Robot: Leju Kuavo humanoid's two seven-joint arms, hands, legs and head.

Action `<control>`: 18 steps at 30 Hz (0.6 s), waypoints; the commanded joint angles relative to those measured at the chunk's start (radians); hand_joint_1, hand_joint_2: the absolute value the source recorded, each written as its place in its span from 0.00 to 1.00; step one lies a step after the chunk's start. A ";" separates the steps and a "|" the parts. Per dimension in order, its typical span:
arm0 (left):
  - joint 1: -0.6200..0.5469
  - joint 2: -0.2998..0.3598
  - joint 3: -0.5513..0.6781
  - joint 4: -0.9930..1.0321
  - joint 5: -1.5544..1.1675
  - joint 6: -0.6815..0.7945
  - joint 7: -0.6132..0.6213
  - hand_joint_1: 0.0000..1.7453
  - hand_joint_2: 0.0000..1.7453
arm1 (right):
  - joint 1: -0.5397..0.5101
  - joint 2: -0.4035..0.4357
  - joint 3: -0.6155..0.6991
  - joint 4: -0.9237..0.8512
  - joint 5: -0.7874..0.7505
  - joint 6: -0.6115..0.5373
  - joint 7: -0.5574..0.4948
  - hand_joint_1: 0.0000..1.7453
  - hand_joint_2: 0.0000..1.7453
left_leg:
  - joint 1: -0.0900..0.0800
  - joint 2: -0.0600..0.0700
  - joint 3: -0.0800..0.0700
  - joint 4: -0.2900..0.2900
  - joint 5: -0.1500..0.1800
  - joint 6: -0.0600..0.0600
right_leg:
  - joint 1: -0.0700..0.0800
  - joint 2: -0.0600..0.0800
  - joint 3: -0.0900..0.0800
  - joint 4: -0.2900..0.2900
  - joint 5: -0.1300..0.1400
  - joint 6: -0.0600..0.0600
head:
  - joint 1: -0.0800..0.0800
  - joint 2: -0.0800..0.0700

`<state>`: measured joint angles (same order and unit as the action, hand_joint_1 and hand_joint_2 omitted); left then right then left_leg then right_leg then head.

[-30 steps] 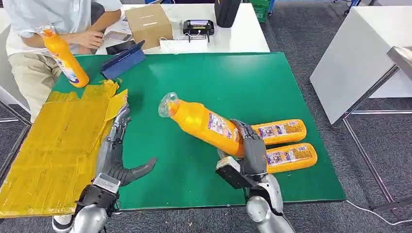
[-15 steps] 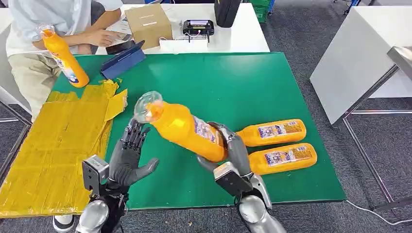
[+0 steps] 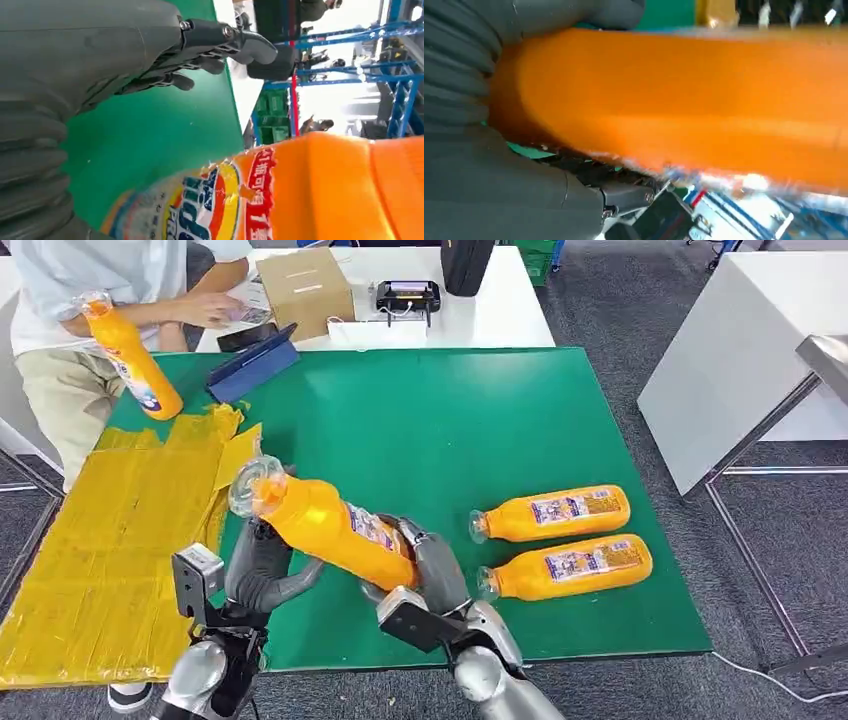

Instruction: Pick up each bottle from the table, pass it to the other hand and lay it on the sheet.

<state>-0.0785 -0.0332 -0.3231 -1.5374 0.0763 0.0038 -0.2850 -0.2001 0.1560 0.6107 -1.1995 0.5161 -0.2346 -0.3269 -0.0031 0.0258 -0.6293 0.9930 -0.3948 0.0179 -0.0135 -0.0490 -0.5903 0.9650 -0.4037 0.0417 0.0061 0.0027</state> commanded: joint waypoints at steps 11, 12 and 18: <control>-0.071 -0.008 -0.046 0.067 0.004 0.005 -0.031 0.00 1.00 | -0.085 0.023 0.113 0.319 -0.006 0.001 -0.012 1.00 1.00 | 0.002 -0.005 0.005 0.000 -0.002 -0.002 | 0.001 0.000 0.007 -0.001 -0.003 -0.002 | 0.000 0.000; -0.072 -0.008 -0.046 0.069 0.005 0.005 -0.032 0.00 1.00 | -0.086 0.024 0.114 0.322 -0.004 -0.002 -0.012 1.00 1.00 | 0.002 -0.004 0.004 0.000 -0.001 -0.001 | 0.001 0.001 0.005 -0.001 -0.002 -0.002 | 0.000 0.000; -0.075 -0.010 -0.045 0.074 0.006 0.006 -0.034 0.00 1.00 | -0.087 0.024 0.119 0.327 0.003 -0.008 -0.014 1.00 1.00 | 0.001 -0.004 0.005 0.000 -0.002 -0.002 | 0.001 0.002 0.007 -0.001 -0.003 -0.002 | 0.000 0.000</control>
<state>-0.0930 -0.0355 -0.3483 -1.5244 0.0774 0.0076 -0.3208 -0.2676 0.1946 0.6806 -0.9640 0.5142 -0.2422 -0.3323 -0.0032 0.0260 -0.6300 0.9931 -0.3948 0.0179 -0.0135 -0.0491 -0.5909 0.9651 -0.4038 0.0416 0.0061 0.0027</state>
